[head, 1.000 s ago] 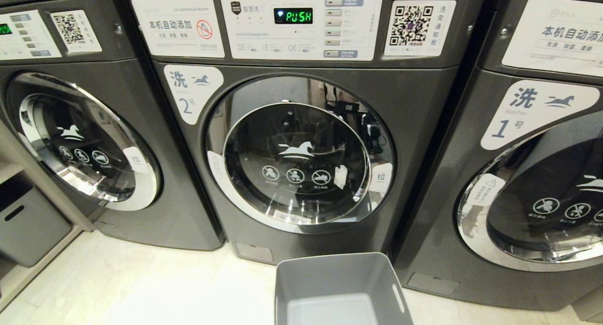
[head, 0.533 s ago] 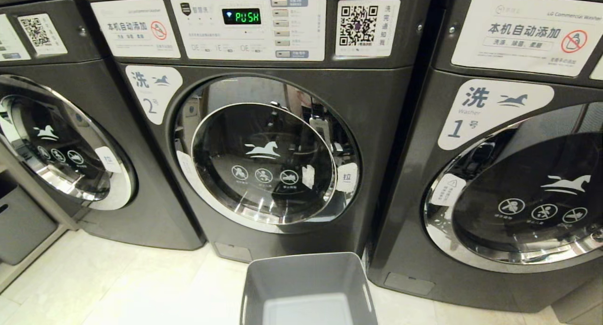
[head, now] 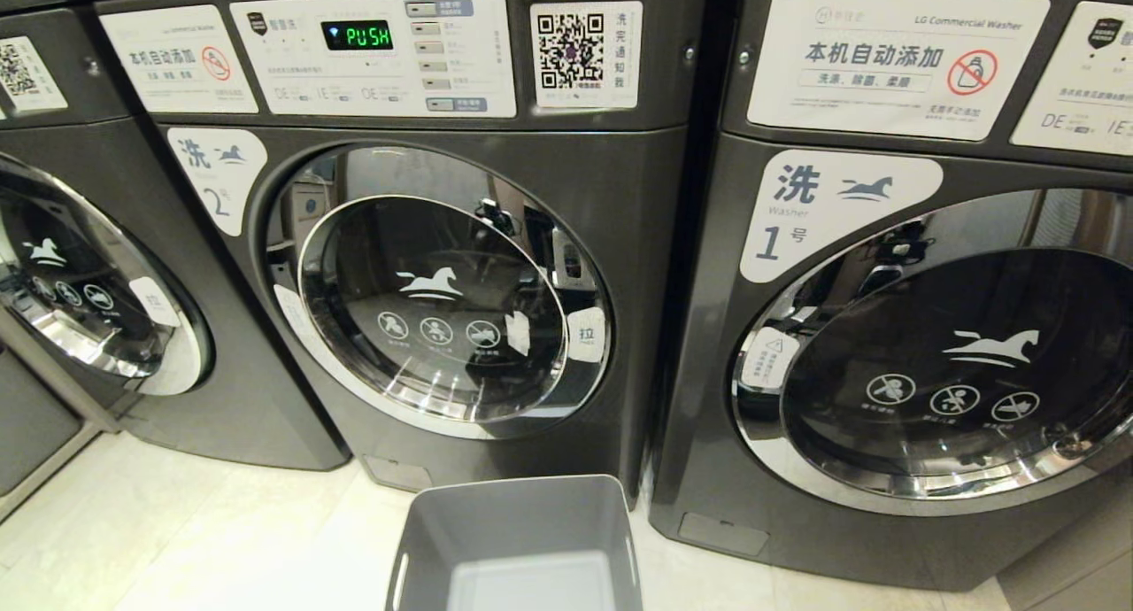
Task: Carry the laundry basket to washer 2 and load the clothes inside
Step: Press the washing machine switch
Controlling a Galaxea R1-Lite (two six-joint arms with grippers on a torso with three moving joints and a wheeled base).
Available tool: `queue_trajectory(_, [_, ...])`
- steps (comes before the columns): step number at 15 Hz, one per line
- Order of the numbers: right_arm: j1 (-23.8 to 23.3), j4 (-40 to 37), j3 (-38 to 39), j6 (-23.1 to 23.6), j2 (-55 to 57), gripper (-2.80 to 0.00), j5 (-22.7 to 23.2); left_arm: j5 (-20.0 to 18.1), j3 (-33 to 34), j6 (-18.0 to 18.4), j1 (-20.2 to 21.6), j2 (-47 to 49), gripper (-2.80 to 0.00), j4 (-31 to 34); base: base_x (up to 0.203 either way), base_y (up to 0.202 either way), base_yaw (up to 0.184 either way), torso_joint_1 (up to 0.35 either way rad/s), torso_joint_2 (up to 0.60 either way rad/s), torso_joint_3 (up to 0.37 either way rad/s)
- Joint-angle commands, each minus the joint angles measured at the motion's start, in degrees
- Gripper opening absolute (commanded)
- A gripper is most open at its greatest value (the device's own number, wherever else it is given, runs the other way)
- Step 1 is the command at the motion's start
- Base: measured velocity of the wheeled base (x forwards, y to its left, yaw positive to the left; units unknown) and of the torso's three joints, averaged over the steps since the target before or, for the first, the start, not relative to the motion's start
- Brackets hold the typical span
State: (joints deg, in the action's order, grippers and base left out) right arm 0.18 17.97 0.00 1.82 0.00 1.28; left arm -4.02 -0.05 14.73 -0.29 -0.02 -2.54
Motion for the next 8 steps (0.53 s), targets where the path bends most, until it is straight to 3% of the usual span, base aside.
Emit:
queue_trajectory(1, [-0.01, 0.14, 2.29, 0.03, 0.09, -2.8, 0.04, -0.02, 0.05, 0.19, 0.02, -0.06, -2.8, -0.01, 0.0, 0.0, 0.0, 0.0, 0.0, 0.0])
queue_trajectory(6, [-0.01, 0.14, 2.29, 0.03, 0.09, -2.8, 0.04, -0.3, -0.82, 2.0, 0.3, 5.27, -2.8, -0.89, 0.0, 0.0, 0.0, 0.0, 0.0, 0.0])
queue_trajectory(8, [-0.01, 0.14, 2.29, 0.03, 0.09, -2.8, 0.04, -2.04, -6.56, 0.09, 0.37, 13.21, -2.8, -3.44, 0.0, 0.0, 0.0, 0.0, 0.0, 0.0])
